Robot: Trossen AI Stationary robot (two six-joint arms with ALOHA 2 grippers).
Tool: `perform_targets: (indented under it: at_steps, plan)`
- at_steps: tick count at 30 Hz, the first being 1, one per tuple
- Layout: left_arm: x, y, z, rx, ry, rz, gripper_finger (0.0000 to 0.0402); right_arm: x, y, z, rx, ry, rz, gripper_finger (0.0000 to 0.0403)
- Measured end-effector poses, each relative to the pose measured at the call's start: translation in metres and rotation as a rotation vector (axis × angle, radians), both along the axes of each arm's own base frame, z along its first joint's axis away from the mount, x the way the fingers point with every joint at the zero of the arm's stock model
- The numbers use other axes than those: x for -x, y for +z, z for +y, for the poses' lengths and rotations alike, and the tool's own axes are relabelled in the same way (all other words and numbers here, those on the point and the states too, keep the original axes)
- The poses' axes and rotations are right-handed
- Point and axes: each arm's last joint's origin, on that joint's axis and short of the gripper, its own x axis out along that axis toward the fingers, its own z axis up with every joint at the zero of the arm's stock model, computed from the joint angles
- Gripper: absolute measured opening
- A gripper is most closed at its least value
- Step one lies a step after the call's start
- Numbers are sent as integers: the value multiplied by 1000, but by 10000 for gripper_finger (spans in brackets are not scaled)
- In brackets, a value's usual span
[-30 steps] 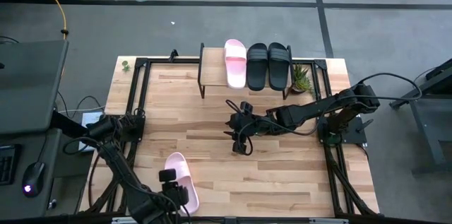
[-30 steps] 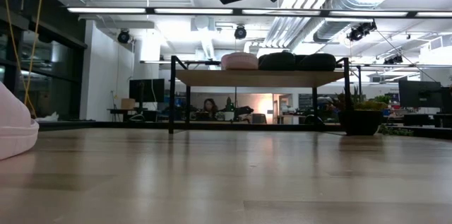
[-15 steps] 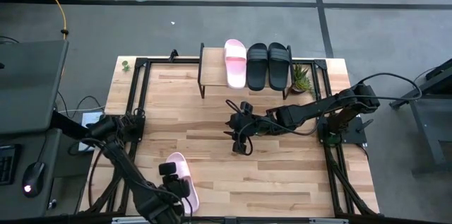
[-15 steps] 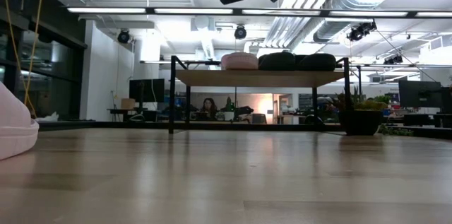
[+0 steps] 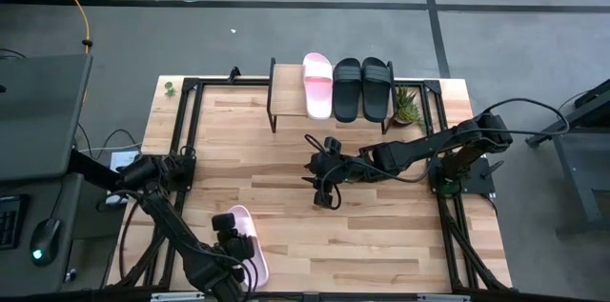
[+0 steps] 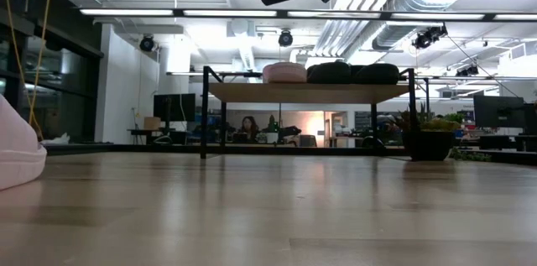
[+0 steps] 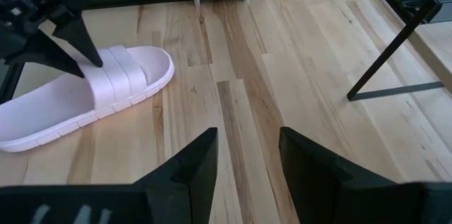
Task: Pick and place slides into the shelf
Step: Put the pink slipper on the shelf
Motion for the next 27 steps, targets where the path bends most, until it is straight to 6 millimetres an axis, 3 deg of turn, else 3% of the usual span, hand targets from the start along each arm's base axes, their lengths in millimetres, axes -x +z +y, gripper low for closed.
perform_targets:
  at_steps: [19,23,27]
  plan:
    - [-5,-3,17,-37,106,26,118,0,0,0,2,2,0,142]
    - [-5,-3,17,-36,106,28,93,0,0,0,2,2,0,142]
    - [-5,-3,17,-38,106,31,40,0,0,0,2,2,0,142]
